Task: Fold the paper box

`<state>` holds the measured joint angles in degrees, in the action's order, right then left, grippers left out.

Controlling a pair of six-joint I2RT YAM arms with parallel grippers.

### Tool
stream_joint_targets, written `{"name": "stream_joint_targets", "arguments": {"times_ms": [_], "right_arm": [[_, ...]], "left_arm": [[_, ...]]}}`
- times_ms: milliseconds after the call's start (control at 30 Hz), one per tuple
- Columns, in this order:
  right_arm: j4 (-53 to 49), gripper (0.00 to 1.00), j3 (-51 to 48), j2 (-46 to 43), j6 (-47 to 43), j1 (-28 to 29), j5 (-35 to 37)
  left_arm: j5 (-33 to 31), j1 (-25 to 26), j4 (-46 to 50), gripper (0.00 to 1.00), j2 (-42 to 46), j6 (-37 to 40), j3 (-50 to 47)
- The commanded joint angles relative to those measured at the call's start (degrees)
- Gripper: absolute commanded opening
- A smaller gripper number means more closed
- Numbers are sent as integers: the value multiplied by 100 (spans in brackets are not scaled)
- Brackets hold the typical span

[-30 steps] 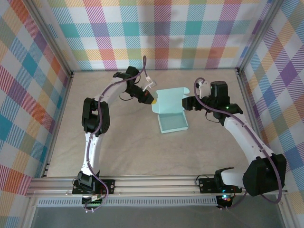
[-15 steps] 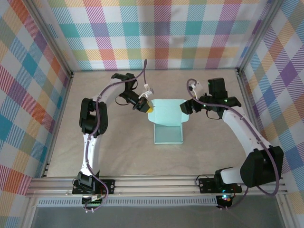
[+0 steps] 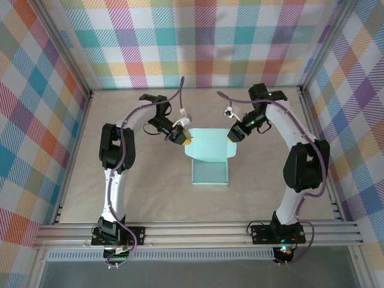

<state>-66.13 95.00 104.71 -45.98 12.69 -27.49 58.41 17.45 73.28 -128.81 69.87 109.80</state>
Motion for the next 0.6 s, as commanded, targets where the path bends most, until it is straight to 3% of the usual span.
{"name": "stream_joint_targets", "arguments": {"times_ms": [0,167,433,567], "right_arm": [[-851,44,77,5,-465,-38,-205],[-521,42,-303,-92,-550,-39,-94],[-311,30,-438,-11,-680,-38,-62],[-210,32,-446,52,-682,-38,-59]], "left_arm": [[57,-92,-75,0,278,13,-89],[45,-110,-157,0,236,-77,-82],[56,-143,-217,0,214,-141,-72],[95,-146,-200,0,208,-142,-64]]}}
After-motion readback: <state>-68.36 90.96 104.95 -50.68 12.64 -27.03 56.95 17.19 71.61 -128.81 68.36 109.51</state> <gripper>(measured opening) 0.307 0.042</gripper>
